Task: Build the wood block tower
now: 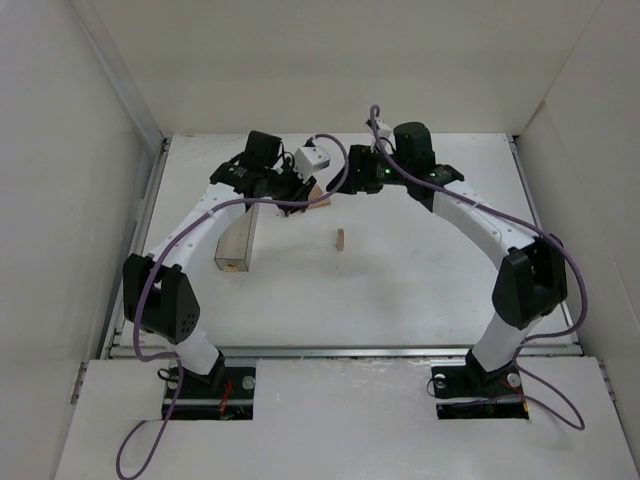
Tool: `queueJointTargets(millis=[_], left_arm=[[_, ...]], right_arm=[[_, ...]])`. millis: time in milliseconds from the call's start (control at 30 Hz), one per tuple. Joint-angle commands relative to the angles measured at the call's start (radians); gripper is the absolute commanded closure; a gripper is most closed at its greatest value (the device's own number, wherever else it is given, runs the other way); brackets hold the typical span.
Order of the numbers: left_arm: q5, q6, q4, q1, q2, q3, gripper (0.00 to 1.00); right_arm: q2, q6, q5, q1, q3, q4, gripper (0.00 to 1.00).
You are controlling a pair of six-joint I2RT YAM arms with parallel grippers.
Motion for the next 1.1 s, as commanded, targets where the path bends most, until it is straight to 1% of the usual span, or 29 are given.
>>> queueJointTargets(millis=[0, 100, 133, 233, 367, 467, 567, 600, 667, 700, 733, 767, 1000, 1033, 1067], left_arm=[[0.024, 0.066, -0.046, -0.037, -0.034, 0.034, 1.0], [0.001, 0.075, -0.046, -0.058, -0.045, 0.034, 1.0], [0.001, 0.075, -0.046, -0.058, -0.045, 0.034, 1.0], [0.001, 0.063, -0.046, -0.068, -0.045, 0.054, 1.0], [0.001, 0.052, -0.046, -0.077, -0.054, 0.064, 1.0], [0.001, 0.052, -0.046, -0.077, -0.054, 0.064, 1.0], [0.001, 0.052, -0.037, -0.077, -0.054, 0.055, 1.0], [0.001, 0.052, -0.037, -0.077, -0.054, 0.055, 1.0], [0.01, 0.052, -0.037, -0.077, -0.054, 0.055, 1.0], [0.01, 0.043, -0.037, -0.077, -0.054, 0.055, 1.0], [0.019, 0.043, -0.026, -0.077, -0.054, 0.055, 1.0], [0.019, 0.034, -0.026, -0.077, -0.054, 0.055, 1.0], [0.028, 0.023, -0.006, -0.086, -0.054, 0.055, 1.0], [0.028, 0.023, -0.006, -0.086, -0.063, 0.046, 1.0], [0.028, 0.023, -0.006, -0.086, -0.063, 0.046, 1.0]], right_arm=[[0.012, 0.067, -0.153, -0.015, 0.002, 0.156, 0.23], [0.04, 0.067, -0.142, -0.015, 0.014, 0.146, 0.24], [0.06, 0.067, -0.151, -0.015, 0.014, 0.145, 0.28], [0.083, 0.076, -0.181, -0.015, 0.026, 0.135, 0.33], [0.094, 0.076, -0.19, -0.015, 0.026, 0.124, 0.33], [0.094, 0.065, -0.162, -0.015, 0.014, 0.103, 0.33], [0.106, 0.065, -0.187, -0.015, 0.014, 0.112, 0.4], [0.106, 0.065, -0.196, -0.015, 0.014, 0.112, 0.47], [0.115, 0.076, -0.245, -0.015, 0.014, 0.15, 0.5], [0.126, 0.076, -0.278, -0.015, 0.026, 0.15, 0.56], [0.135, 0.076, -0.279, -0.015, 0.026, 0.15, 0.59], [0.135, 0.076, -0.288, -0.015, 0.026, 0.15, 0.61], [0.135, 0.085, -0.288, -0.015, 0.017, 0.15, 0.61], [0.135, 0.085, -0.288, -0.015, 0.017, 0.15, 0.64], [0.135, 0.085, -0.279, -0.015, 0.017, 0.15, 0.71]])
